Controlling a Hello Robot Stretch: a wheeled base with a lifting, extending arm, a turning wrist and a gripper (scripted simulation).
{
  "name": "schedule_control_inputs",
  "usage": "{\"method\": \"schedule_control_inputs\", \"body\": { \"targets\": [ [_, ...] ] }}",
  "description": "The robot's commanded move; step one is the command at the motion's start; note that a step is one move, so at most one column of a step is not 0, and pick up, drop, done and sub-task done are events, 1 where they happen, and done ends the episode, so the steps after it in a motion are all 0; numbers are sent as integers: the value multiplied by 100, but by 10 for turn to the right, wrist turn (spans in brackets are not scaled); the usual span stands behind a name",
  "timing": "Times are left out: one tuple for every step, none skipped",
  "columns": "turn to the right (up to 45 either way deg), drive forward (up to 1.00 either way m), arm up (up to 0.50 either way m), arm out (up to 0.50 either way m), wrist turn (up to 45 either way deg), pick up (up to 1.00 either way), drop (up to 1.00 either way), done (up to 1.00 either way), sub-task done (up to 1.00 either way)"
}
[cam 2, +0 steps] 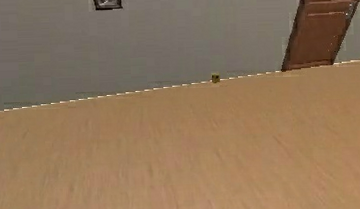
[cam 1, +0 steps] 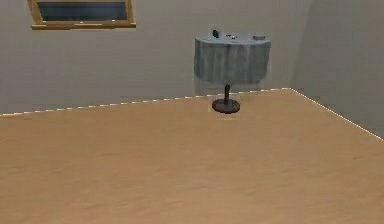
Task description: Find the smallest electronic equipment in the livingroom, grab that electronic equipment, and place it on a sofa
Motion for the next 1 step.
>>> {"method": "schedule_control_inputs", "body": {
  "targets": [
    [0,100,0,0,0,0,0,0,0]
  ]
}}
